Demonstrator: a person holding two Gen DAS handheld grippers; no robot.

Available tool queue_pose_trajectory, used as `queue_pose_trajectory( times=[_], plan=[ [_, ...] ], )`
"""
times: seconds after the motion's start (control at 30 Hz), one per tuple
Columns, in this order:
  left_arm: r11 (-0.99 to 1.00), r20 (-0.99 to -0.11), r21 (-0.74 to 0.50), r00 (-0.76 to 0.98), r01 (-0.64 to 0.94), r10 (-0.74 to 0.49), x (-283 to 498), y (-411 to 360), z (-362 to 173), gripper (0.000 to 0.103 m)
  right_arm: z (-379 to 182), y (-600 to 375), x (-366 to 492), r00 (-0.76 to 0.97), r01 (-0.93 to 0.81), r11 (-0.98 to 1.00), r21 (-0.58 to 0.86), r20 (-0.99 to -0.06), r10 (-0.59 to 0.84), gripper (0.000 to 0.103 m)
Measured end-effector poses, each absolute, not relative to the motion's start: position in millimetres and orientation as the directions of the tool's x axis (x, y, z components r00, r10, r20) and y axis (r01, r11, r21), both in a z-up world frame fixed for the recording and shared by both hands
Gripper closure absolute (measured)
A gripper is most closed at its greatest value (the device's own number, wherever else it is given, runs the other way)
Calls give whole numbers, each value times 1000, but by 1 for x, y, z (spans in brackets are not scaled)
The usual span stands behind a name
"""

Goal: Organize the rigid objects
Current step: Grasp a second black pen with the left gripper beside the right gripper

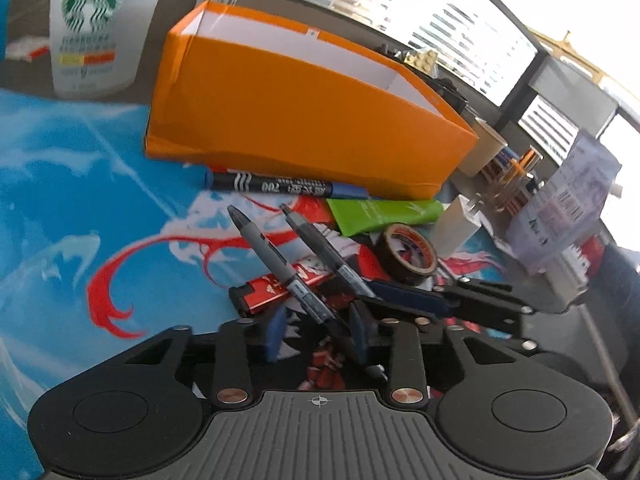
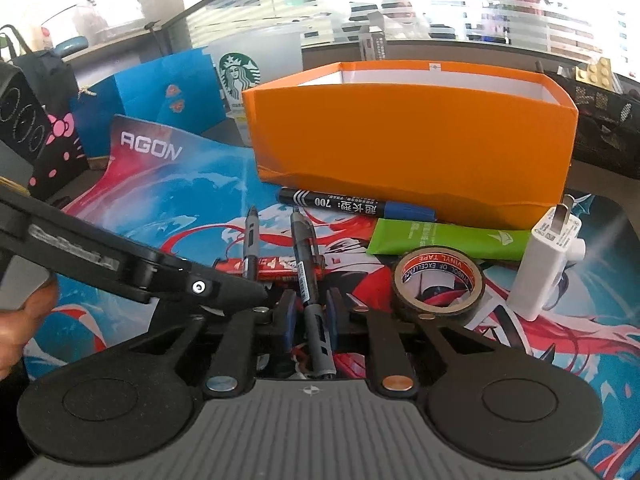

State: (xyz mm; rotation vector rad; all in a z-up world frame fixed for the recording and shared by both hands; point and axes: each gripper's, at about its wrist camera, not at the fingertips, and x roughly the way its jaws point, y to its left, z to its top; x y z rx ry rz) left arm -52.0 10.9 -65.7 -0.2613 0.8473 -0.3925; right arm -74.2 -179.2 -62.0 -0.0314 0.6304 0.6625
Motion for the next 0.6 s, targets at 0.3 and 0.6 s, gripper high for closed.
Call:
queue_pose_trajectory(
  times=[0.3, 0.6],
  plan=[
    [944, -662, -225, 672, 243, -331, -39, 8, -66, 71, -62, -152, -88, 647, -640, 766, -64, -581, 493, 86],
    [932, -686, -228, 633, 282, -359, -30, 15, -63, 79, -64, -144, -85, 668, -618, 784, -58, -565, 485, 93]
  ],
)
